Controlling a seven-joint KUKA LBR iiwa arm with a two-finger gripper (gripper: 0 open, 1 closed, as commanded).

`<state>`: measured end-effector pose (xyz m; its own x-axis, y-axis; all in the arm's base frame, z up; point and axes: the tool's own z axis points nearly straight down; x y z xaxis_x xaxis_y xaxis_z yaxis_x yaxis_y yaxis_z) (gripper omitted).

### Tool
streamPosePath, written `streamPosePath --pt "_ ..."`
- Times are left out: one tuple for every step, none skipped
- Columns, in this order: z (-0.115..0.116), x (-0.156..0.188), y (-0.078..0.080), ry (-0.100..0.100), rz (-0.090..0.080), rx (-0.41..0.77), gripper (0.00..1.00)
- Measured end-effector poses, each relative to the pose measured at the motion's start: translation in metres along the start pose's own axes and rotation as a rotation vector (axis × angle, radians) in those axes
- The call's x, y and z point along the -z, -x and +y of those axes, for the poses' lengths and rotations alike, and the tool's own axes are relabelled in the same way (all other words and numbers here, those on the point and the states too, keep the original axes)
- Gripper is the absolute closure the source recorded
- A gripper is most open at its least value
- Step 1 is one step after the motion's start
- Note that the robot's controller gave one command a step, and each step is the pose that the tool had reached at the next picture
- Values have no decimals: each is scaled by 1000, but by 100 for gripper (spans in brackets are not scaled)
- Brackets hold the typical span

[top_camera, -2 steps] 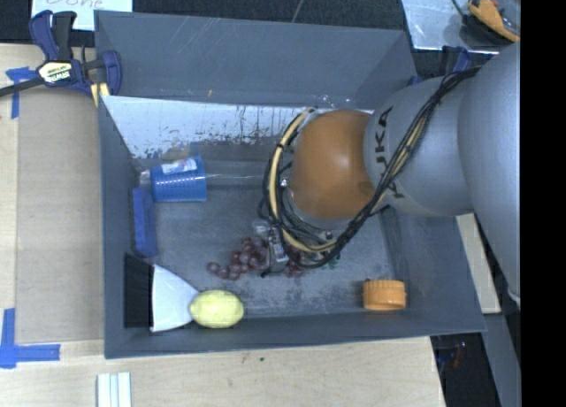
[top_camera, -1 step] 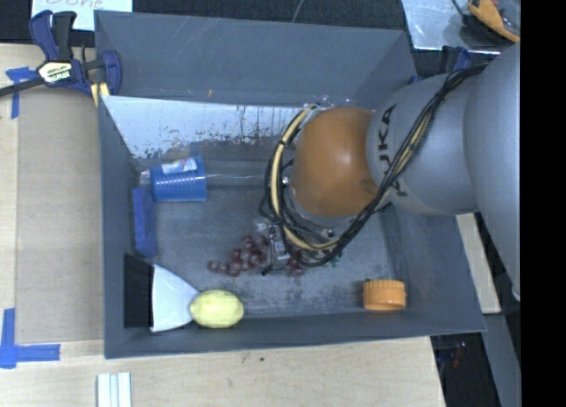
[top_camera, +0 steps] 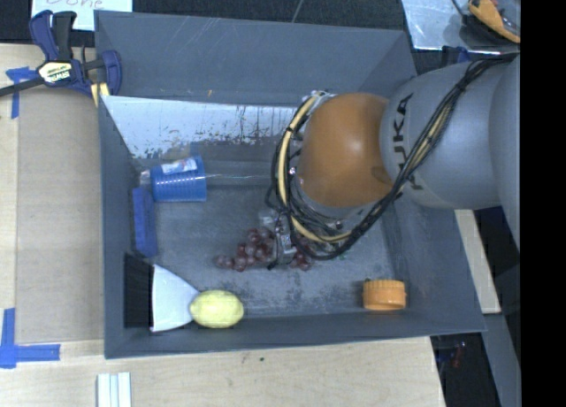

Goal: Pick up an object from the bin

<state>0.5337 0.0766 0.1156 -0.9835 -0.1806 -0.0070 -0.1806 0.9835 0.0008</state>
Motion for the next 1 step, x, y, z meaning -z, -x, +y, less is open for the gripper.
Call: streamPosePath --pt "0 23 1 0 -4 0 100"
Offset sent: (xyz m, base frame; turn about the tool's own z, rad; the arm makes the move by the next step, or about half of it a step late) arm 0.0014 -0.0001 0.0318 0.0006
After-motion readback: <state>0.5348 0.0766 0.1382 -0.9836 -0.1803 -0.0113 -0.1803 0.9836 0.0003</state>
